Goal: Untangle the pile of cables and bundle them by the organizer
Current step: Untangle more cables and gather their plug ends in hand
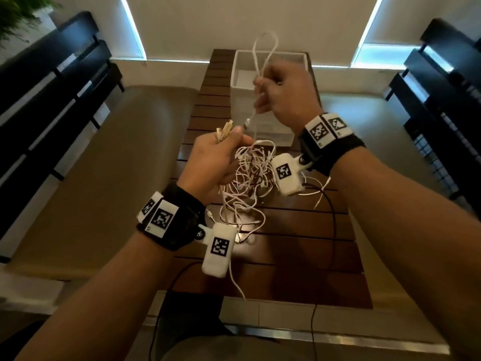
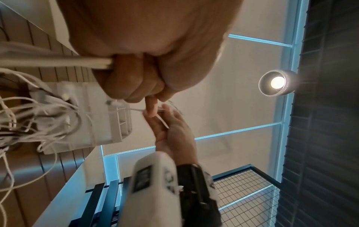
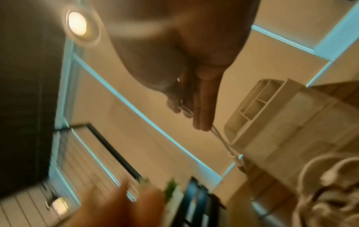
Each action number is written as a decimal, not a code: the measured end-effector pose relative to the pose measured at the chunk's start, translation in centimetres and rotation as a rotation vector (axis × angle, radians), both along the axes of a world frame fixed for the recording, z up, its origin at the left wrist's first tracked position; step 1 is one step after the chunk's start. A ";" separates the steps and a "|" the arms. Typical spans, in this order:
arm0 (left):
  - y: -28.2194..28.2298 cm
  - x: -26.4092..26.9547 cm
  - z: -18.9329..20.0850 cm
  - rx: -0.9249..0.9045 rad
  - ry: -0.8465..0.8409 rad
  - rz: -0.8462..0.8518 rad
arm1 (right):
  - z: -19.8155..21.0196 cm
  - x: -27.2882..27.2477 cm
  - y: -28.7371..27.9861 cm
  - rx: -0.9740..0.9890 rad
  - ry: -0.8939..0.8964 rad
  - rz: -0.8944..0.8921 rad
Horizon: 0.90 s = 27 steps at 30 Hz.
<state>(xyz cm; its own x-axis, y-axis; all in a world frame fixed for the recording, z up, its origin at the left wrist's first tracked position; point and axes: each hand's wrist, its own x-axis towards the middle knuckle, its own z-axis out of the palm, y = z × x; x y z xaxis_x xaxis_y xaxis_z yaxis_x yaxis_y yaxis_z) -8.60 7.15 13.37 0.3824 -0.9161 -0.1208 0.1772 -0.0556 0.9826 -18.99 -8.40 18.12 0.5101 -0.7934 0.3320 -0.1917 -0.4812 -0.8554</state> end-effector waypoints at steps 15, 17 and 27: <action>-4.9 0.8 -4.8 -0.019 -0.274 0.249 | 0.3 -0.7 0.8 0.062 -0.127 0.114; -5.5 0.9 -5.9 0.033 -0.331 0.231 | 1.4 -0.7 0.7 0.049 -0.217 0.124; -6.1 4.2 -10.7 0.295 -0.531 0.329 | 4.3 -0.8 -0.4 -0.057 -0.461 0.082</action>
<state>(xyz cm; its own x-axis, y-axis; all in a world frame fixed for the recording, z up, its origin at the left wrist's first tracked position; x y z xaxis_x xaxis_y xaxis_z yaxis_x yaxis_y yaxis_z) -4.37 1.06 2.71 0.7112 -0.6998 -0.0666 -0.2700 -0.3595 0.8932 -19.79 -8.78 22.47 0.3595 -0.7304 0.5808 0.2426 -0.5278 -0.8140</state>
